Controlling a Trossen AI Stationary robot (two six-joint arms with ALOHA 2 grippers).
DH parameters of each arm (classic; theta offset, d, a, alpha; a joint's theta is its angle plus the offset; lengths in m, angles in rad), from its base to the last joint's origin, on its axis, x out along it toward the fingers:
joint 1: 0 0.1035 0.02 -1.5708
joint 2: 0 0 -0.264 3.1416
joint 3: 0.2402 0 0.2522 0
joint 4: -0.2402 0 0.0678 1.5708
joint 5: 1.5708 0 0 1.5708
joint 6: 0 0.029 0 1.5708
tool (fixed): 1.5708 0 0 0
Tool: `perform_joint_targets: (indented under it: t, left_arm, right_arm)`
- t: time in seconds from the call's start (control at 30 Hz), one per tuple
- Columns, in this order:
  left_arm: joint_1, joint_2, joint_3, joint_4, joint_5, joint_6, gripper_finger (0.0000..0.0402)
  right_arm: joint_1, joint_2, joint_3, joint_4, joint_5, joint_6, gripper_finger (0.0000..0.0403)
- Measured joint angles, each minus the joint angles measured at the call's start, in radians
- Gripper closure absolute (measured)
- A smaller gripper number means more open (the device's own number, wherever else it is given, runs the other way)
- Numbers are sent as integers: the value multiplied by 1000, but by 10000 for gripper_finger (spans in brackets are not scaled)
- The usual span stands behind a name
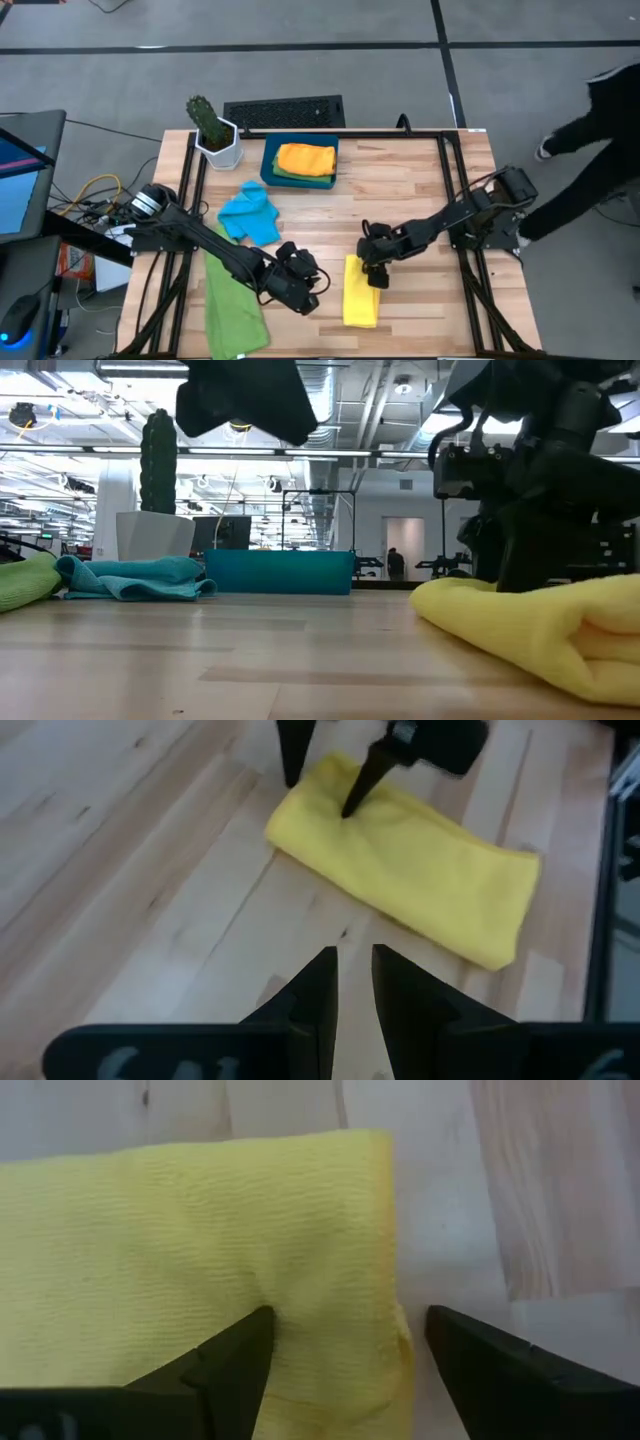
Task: Fold microfiber towels
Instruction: Put the yellow towel into the blue bin
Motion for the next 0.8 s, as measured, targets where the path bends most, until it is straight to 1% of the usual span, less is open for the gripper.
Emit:
perform_joint_targets:
  t: [0.1,0.17,0.27,0.4,0.43,0.47,0.6,0.7,0.8]
  left_arm:
    - [-2,-20,0,-31,-15,-21,345]
    - [-3,-38,0,-42,-26,-33,345]
    - [-3,-74,0,-87,-58,-52,345]
    - [-5,-139,0,-180,-97,-76,345]
    - [-5,-159,0,-204,-109,-85,345]
    - [-7,-179,0,-238,-122,-95,345]
    - [-10,-263,0,-360,-180,-128,345]
    - [-10,-334,0,-444,-218,-144,345]
    - [-13,-410,0,-525,-270,-154,345]
  right_arm:
    - [11,1,2,-19,15,0,138]
    - [13,-8,2,-28,17,1,171]
    - [11,-17,18,-65,-1,-15,242]
    - [-11,3,56,-91,-76,-92,354]
    - [-23,5,63,-93,-104,-109,374]
    - [-39,7,71,-93,-131,-118,380]
    - [-110,11,101,-117,-196,-123,376]
    - [-181,-1,132,-120,-203,-163,379]
    - [-259,-8,194,-108,-204,-192,379]
